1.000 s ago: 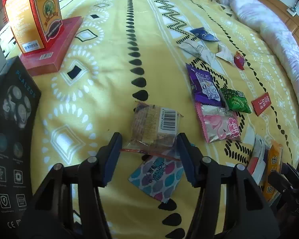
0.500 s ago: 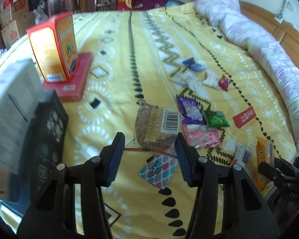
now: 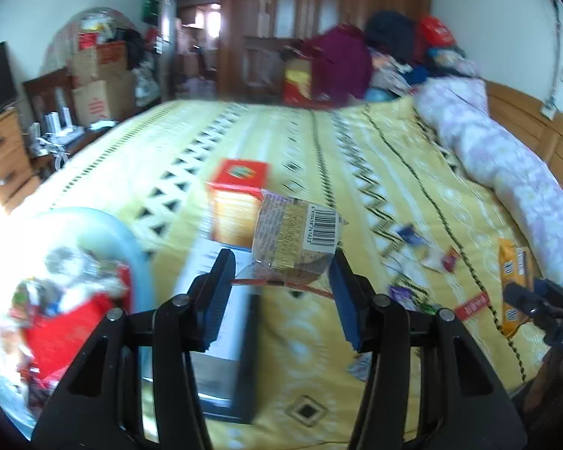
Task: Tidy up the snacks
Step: 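Carry the orange packet and brown packet with both tools over the glass bowl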
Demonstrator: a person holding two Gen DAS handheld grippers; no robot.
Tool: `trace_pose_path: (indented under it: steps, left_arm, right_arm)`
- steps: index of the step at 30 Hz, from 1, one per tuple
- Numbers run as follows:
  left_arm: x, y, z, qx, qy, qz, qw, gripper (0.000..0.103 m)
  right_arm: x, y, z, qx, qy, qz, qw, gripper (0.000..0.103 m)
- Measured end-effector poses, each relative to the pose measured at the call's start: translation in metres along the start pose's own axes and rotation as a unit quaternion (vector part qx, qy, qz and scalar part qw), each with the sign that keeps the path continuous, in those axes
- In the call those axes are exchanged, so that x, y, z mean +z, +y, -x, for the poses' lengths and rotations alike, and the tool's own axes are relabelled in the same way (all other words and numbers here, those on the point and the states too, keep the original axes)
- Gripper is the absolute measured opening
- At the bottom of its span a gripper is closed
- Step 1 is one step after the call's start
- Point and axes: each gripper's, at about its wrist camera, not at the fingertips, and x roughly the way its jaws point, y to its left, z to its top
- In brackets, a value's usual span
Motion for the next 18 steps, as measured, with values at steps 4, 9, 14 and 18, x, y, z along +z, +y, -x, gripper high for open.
trace_pose_path:
  steps: [4, 9, 14, 18]
  left_arm:
    - [0.011, 0.063, 0.029, 0.053, -0.029, 0.039, 0.9974, 0.052]
    - [0.015, 0.146, 0.061, 0.129, -0.055, 0.086, 0.9864, 0.052]
    - [0.002, 0.213, 0.071, 0.204, -0.048, 0.124, 0.9699, 0.052]
    - [-0.014, 0.238, 0.068, 0.228, -0.036, 0.144, 0.9623, 0.052]
  right_arm:
    - [0.038, 0.059, -0.011, 0.041, -0.016, 0.043, 0.998, 0.076]
    - [0.074, 0.141, -0.035, 0.111, -0.021, 0.075, 0.991, 0.076]
    - [0.089, 0.234, -0.066, 0.172, -0.009, 0.108, 0.979, 0.076]
    - [0.088, 0.299, -0.091, 0.208, 0.008, 0.131, 0.969, 0.076]
